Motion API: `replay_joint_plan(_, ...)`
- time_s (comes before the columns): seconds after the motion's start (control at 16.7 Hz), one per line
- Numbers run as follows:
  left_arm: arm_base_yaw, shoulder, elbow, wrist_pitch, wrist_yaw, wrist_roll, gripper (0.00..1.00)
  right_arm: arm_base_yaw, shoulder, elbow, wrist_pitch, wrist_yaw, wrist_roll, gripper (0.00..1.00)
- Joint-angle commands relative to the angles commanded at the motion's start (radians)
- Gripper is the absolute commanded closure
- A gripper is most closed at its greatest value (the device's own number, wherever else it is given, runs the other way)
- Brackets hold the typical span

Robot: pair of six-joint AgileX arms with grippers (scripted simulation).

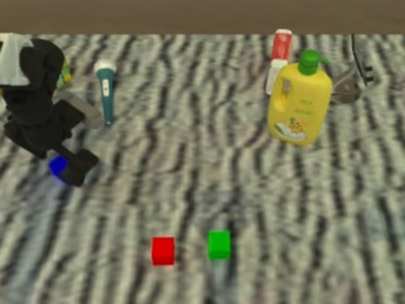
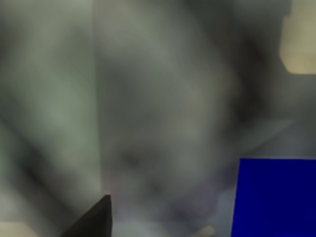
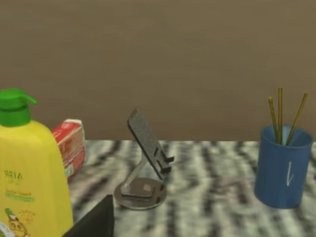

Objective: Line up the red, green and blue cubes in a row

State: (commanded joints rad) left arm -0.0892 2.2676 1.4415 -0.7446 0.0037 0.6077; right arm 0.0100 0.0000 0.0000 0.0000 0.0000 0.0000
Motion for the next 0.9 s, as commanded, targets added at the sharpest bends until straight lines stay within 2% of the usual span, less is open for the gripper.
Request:
replay_joint_plan(0.6,0.000,0.000,0.000,0.000,0.000,0.000,0.98,0.000,0.000,0.000,0.000,0.000,0.000,0.00)
replay_joint_plan(0.9,0.000,0.000,0.000,0.000,0.000,0.000,1.00,0.000,0.000,0.000,0.000,0.000,0.000,0.00)
